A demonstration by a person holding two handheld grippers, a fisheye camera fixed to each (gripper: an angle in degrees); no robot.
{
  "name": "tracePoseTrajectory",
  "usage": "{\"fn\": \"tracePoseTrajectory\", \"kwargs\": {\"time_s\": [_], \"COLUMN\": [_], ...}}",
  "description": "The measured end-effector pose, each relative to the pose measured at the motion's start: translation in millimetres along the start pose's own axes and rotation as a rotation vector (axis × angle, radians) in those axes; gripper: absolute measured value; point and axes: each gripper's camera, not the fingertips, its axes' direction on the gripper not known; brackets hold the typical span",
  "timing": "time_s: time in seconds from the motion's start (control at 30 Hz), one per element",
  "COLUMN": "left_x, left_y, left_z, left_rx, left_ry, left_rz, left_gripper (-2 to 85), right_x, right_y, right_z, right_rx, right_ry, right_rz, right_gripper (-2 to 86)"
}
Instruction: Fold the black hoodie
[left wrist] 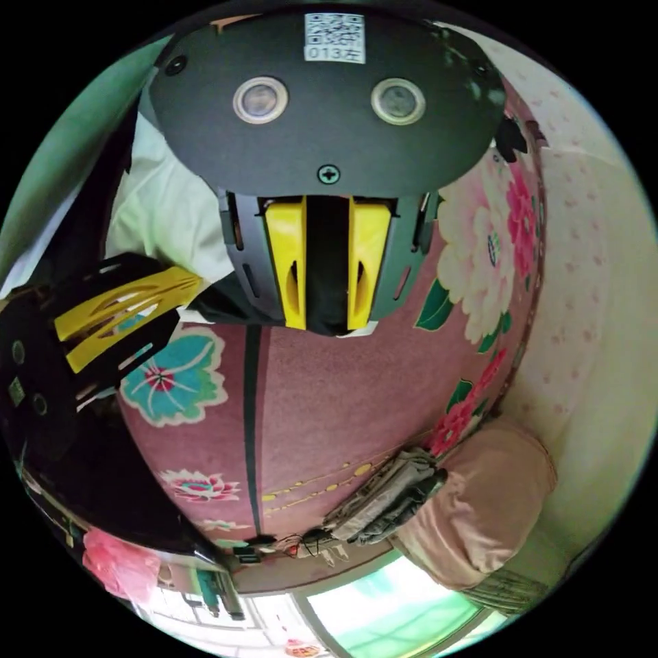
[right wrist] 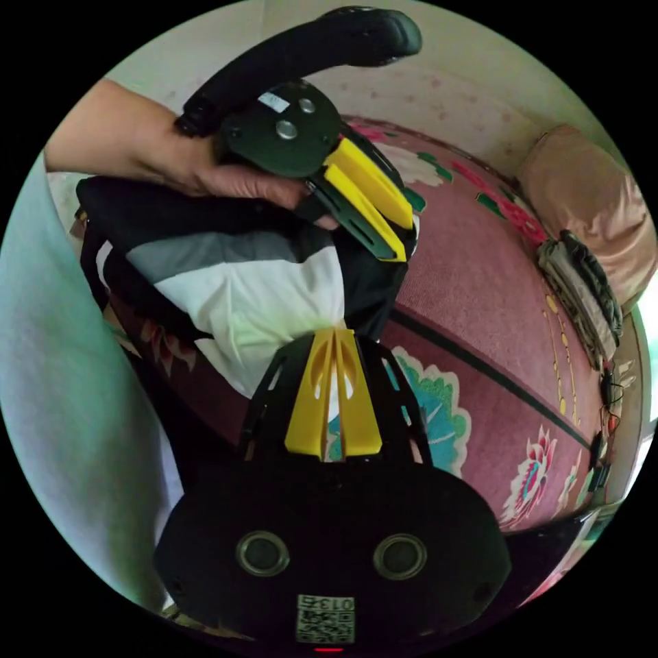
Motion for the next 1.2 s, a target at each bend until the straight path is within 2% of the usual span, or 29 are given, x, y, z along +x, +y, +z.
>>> {"fn": "tracePoseTrajectory", "kwargs": {"time_s": [0.13,0.2,0.27,0.3,0.4,0.43,0.47,0.57,0.63,0.7,0.8,0.83,0.87,0.9,0.97,1.03,1.13,1.2], "left_x": [-43,-60,-67,-66,-51,-44,-41,-49,-59,-71,-99,-111,-124,-131,-153,-167,-184,-192], "left_y": [20,49,100,113,160,176,191,203,205,219,266,291,316,328,364,383,408,425], "left_z": [-38,-73,-112,-116,-100,-78,-56,-29,-28,-41,-78,-87,-85,-80,-52,-31,-8,-1], "left_rx": [0.067,0.141,0.212,0.208,-0.002,-0.127,-0.174,-0.199,-0.218,-0.151,-0.042,-0.01,-0.015,-0.016,0.035,0.103,0.14,0.251], "left_ry": [0.169,0.139,0.011,-0.016,-0.101,-0.125,-0.106,-0.086,-0.076,-0.039,-0.112,-0.141,-0.098,-0.047,0.25,0.436,0.532,0.619], "left_rz": [-0.125,-0.211,-0.324,-0.347,-0.352,-0.339,-0.34,-0.405,-0.422,-0.467,-0.687,-0.796,-0.914,-0.965,-1.102,-1.202,-1.286,-1.357], "left_gripper": [4.2,2.4,2.2,2.3,2.1,1.8,1.5,1.0,1.0,1.1,4.7,8.5,13.4,13.8,15.1,15.9,17.4,17.6], "right_x": [38,48,43,40,17,7,0,-1,5,17,62,88,115,129,176,199,228,242], "right_y": [-12,-12,-26,-31,-59,-66,-68,-54,-60,-67,-59,-48,-36,-31,-12,-4,5,10], "right_z": [-24,-53,-78,-79,-56,-30,6,68,75,73,44,32,30,32,62,90,131,152], "right_rx": [-0.026,0.073,0.176,0.192,0.208,0.155,0.051,0.014,-0.028,-0.069,0.035,0.113,0.159,0.173,0.164,0.13,0.113,0.087], "right_ry": [-0.199,-0.181,-0.137,-0.135,-0.131,-0.102,-0.062,-0.066,-0.059,-0.087,-0.163,-0.161,-0.187,-0.211,-0.322,-0.39,-0.5,-0.539], "right_rz": [0.123,0.151,0.113,0.1,0.015,-0.013,-0.041,-0.1,-0.124,-0.134,-0.005,0.094,0.189,0.234,0.389,0.423,0.472,0.493], "right_gripper": [-0.1,-0.1,-0.2,-0.2,-0.1,-0.1,-0.1,-0.1,0.0,0.3,1.5,3.4,6.5,8.5,13.7,15.7,18.3,19.0]}}
